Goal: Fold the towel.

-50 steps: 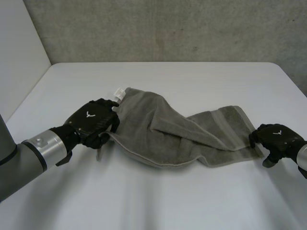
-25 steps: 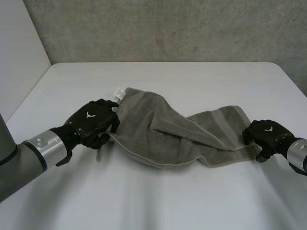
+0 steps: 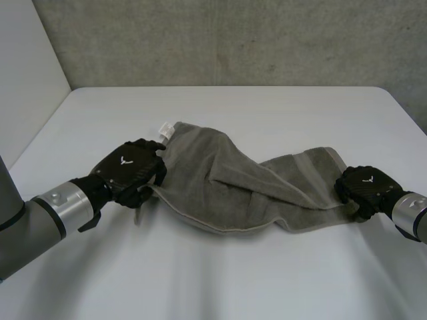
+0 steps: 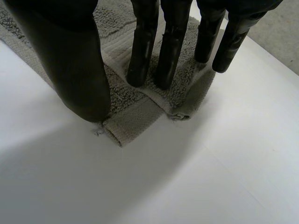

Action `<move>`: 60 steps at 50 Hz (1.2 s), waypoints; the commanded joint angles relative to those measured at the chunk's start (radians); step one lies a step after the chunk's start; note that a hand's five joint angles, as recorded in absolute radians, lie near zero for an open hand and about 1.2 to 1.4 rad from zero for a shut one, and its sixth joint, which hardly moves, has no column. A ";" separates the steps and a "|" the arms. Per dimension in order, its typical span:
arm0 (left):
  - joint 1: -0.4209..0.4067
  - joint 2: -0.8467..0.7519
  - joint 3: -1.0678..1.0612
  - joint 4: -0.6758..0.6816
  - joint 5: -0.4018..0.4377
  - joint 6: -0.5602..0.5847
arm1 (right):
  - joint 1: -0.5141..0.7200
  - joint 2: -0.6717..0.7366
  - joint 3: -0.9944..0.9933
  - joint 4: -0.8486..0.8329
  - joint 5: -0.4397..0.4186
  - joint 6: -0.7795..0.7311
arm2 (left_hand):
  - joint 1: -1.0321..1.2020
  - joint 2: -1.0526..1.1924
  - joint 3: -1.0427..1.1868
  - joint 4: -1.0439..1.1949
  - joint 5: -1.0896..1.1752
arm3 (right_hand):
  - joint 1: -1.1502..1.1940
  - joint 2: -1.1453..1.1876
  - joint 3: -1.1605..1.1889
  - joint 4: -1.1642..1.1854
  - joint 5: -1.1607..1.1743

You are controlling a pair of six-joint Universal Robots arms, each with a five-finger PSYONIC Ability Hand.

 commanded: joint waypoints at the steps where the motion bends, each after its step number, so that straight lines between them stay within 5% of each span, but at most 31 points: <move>1: 0.000 0.000 0.000 0.000 0.000 0.000 | 0.001 0.006 0.000 -0.007 0.001 0.000 | 0.128 0.068 -0.051 -0.059 0.085 | 0.031 0.030 -0.042 -0.076 0.034; 8: 0.002 0.000 0.000 0.000 0.000 0.000 | 0.005 0.015 -0.003 -0.014 0.001 -0.003 | 0.128 0.068 -0.051 -0.059 0.085 | 0.590 0.589 -0.042 -0.076 0.592; 15: 0.003 0.003 0.000 0.000 0.000 0.000 | 0.017 0.006 -0.012 -0.005 0.001 -0.005 | 0.128 0.068 -0.051 -0.059 0.085 | 0.591 0.590 -0.042 -0.076 0.594; 25: 0.003 0.028 0.000 -0.002 0.000 -0.032 | 0.044 -0.221 -0.061 0.013 -0.030 0.179 | 0.128 0.068 -0.051 -0.059 0.085 | 0.591 0.590 -0.042 -0.076 0.594; 37: 0.116 0.270 0.052 0.012 0.003 -0.342 | 0.041 -0.444 -0.228 0.153 -0.133 0.406 | 0.128 0.068 -0.051 -0.059 0.085 | 0.591 0.590 -0.042 -0.076 0.594; 45: 0.150 0.272 0.138 0.054 0.001 -0.486 | 0.041 -0.285 -0.360 0.163 -0.139 0.449 | 0.128 0.068 -0.051 -0.059 0.085 | 0.591 0.590 -0.042 -0.076 0.594; 60: 0.135 0.054 0.107 0.097 -0.005 -0.465 | 0.072 -0.126 -0.168 0.153 -0.095 0.192 | 0.128 0.068 -0.051 -0.059 0.085 | 0.591 0.590 -0.042 -0.076 0.594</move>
